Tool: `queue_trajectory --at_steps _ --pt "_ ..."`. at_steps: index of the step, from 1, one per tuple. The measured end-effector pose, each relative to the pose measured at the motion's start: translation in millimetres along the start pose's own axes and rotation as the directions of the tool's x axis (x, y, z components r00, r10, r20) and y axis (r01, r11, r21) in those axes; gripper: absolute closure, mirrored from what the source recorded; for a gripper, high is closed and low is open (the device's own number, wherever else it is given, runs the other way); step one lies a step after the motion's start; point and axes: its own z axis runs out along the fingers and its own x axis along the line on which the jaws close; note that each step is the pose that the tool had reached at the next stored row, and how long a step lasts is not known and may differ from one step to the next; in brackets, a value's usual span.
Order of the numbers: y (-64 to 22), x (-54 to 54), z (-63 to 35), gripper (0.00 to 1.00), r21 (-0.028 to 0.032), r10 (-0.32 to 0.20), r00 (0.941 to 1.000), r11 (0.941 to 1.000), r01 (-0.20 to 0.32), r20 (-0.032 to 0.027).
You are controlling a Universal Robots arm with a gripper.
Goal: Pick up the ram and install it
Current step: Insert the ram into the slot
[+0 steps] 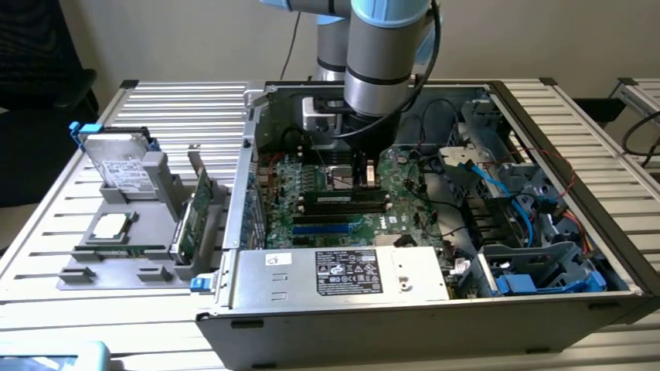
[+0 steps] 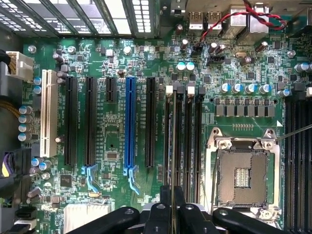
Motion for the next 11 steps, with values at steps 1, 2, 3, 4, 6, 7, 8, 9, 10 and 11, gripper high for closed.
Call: queue_trajectory --at_steps 1,2,3,4,6,7,8,9,10,11 --pt "-0.1 -0.5 0.3 0.86 0.0000 0.000 1.0000 1.0000 0.000 0.0000" --pt "-0.1 -0.9 0.6 0.86 0.0000 0.000 1.0000 1.0000 0.000 0.0002" --pt "-0.1 -1.1 0.8 0.86 0.0001 0.000 1.0000 1.0000 0.000 0.0003" --pt "-0.1 -1.2 1.0 0.86 0.0002 0.000 1.0000 1.0000 0.000 0.0002" --pt "-0.1 -1.3 1.7 0.86 0.0002 0.000 1.0000 1.0000 0.000 0.0002" --pt "-0.2 -1.6 2.1 0.86 0.0002 0.000 1.0000 1.0000 0.000 0.0000" --pt "-0.2 -2.1 2.5 0.86 0.0002 0.000 1.0000 1.0000 0.000 -0.0001" --pt "-0.4 -2.7 3.0 0.86 0.0003 0.000 1.0000 1.0000 0.000 0.0002" --pt "-0.4 -2.8 3.4 0.86 0.0004 0.000 1.0000 1.0000 0.000 0.0003" --pt "-0.4 -2.7 3.6 0.86 0.0003 0.000 1.0000 1.0000 0.000 0.0000"
